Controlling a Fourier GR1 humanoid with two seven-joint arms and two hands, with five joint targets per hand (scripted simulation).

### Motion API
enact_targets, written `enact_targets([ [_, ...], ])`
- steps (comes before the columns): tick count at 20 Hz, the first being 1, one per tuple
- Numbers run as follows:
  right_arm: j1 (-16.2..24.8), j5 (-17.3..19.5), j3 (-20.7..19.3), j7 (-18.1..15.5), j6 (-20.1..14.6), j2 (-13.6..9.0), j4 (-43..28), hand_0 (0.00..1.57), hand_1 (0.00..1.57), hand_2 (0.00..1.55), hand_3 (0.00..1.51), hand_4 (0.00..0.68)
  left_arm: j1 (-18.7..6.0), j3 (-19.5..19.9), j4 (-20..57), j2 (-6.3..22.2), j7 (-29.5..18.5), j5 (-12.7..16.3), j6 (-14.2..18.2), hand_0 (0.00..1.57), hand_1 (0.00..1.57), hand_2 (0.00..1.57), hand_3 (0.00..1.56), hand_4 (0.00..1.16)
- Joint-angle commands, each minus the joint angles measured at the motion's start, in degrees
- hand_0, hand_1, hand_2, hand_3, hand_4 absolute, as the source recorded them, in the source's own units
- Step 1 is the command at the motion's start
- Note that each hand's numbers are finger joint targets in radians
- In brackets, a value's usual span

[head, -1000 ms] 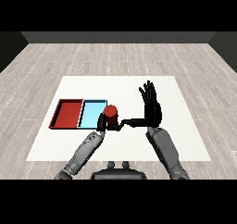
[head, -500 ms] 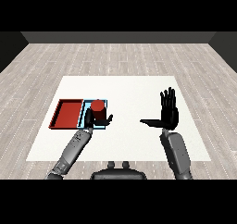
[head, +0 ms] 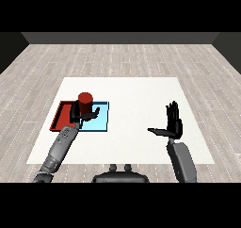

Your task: Pick the red can and put it in the red box

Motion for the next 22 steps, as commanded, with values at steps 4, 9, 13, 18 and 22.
enact_targets([
  [4, 4.46, -0.09, -0.84, -3.14, 2.45, 0.74, 3.82, 0.0, 0.0, 0.0, 0.0, 0.0, -9.02, 5.53, 16.64, 4.22, 1.93, -3.75, -2.51, 1.53, 1.53, 1.34, 1.45, 1.1],
  [9, 0.45, 0.56, -2.28, -4.73, 4.02, -0.55, 8.52, 0.0, 0.0, 0.0, 0.0, 0.0, -7.91, 10.94, 32.21, 5.36, -3.5, -2.48, -2.56, 1.57, 1.57, 1.56, 1.46, 1.1],
  [13, 3.03, 1.05, -2.57, -7.18, 3.32, 0.58, 7.23, 0.0, 0.0, 0.0, 0.0, 0.0, -11.51, 15.05, 47.0, 6.62, -9.13, -1.37, -5.44, 1.57, 1.57, 1.57, 1.49, 1.09],
  [18, 2.88, 3.04, -1.5, -9.63, 3.49, 0.74, 6.52, 0.0, 0.0, 0.0, 0.0, 0.0, -14.68, 14.73, 60.78, 6.54, -8.26, -5.81, -0.29, 1.39, 1.39, 1.44, 1.43, 1.05],
  [22, 0.18, 3.48, -2.3, -8.97, 3.51, 0.0, 8.7, 0.0, 0.0, 0.0, 0.0, 0.0, -15.14, 14.65, 69.03, 7.1, -9.04, -7.35, -0.83, 0.33, 0.33, 0.45, 0.33, 0.72],
])
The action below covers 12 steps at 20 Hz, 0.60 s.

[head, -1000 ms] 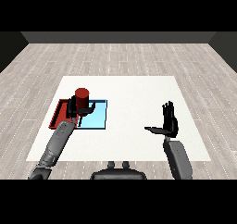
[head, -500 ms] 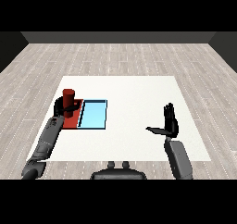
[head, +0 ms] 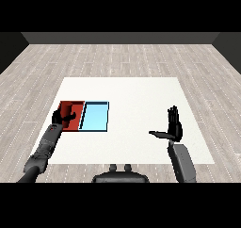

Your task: Pick the red can and put it in the red box

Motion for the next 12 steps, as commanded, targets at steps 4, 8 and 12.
enact_targets([
  [4, -1.06, 0.57, -0.86, -1.59, 0.57, -0.58, -0.15, 0.0, 0.0, 0.0, 0.0, 0.0, -6.01, 0.99, 13.36, -0.37, 3.89, -1.83, 0.87, 0.8, 0.8, 0.75, 0.0, 0.71],
  [8, -0.1, 1.32, 1.28, -2.39, 0.04, 2.07, -0.54, 0.0, 0.0, 0.0, 0.0, 0.0, -5.74, 1.88, 14.69, -0.58, 0.95, -1.0, -5.48, 0.71, 0.71, 0.7, 0.0, 0.51],
  [12, 3.22, -0.12, 0.27, -5.12, 2.73, 1.05, -2.09, 0.0, 0.0, 0.0, 0.0, 0.0, -8.45, -4.72, 18.14, 2.23, 6.76, -8.01, -8.24, 0.0, 0.0, 0.0, 0.0, 0.32],
])
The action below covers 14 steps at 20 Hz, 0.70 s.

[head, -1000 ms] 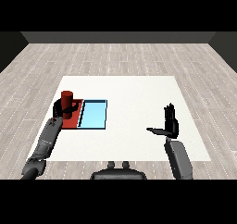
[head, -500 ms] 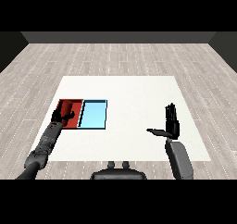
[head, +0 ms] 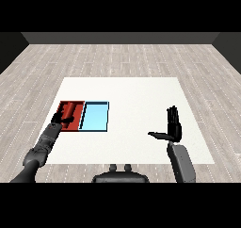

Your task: Pick the red can and put it in the red box

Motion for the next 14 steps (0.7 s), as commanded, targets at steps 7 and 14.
enact_targets([
  [7, -0.78, -1.1, -1.16, -0.98, 2.15, 0.01, 0.94, 0.0, 0.0, 0.0, 0.0, 0.0, -4.18, -1.52, 3.74, -1.28, 9.07, -2.36, 0.45, 0.0, 0.0, 0.0, 0.0, 0.0],
  [14, -0.99, 0.37, 0.05, -1.46, 1.32, 0.63, -0.9, 0.0, 0.0, 0.0, 0.0, 0.0, 2.01, 13.91, -9.48, -1.73, -17.23, 13.19, 2.75, 0.0, 0.0, 0.0, 0.0, 0.0],
])
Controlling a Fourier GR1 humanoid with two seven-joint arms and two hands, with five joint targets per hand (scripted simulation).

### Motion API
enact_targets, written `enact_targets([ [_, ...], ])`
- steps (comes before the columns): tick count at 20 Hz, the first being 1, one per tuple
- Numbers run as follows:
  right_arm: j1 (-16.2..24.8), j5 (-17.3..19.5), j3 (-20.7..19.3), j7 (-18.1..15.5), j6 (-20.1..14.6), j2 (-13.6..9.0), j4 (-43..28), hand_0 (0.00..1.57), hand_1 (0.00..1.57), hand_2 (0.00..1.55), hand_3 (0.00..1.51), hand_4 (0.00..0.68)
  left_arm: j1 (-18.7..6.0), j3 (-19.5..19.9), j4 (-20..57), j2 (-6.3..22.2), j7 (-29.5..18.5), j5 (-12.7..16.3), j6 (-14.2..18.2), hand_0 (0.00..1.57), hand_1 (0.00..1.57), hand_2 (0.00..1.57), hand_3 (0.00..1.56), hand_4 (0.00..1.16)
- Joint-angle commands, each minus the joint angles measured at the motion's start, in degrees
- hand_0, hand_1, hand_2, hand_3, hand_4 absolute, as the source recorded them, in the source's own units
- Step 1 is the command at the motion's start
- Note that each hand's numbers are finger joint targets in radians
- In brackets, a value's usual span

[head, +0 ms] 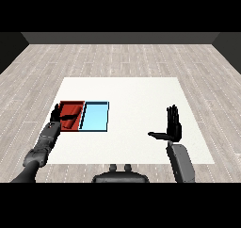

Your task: Pick the red can and put it in the red box

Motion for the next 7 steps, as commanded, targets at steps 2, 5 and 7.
enact_targets([
  [2, 0.12, -1.43, -0.62, -0.44, 2.78, -1.32, 0.55, 0.0, 0.0, 0.0, 0.0, 0.0, -1.01, 9.17, -12.07, -3.27, -16.67, 9.8, -1.52, 0.0, 0.0, 0.0, 0.0, 0.0],
  [5, 0.09, -0.92, 0.8, 2.2, 1.13, -0.42, -3.35, 0.0, 0.0, 0.0, 0.0, 0.0, 1.68, 10.63, -18.01, -5.3, -25.62, 12.68, -7.85, 0.0, 0.0, 0.0, 0.0, 0.0],
  [7, 0.97, -0.51, 1.64, 0.87, 1.84, 0.33, -1.68, 0.0, 0.0, 0.0, 0.0, 0.0, 1.37, 8.86, -22.55, -6.63, -26.6, 12.41, -10.46, 0.0, 0.0, 0.0, 0.0, 0.0],
])
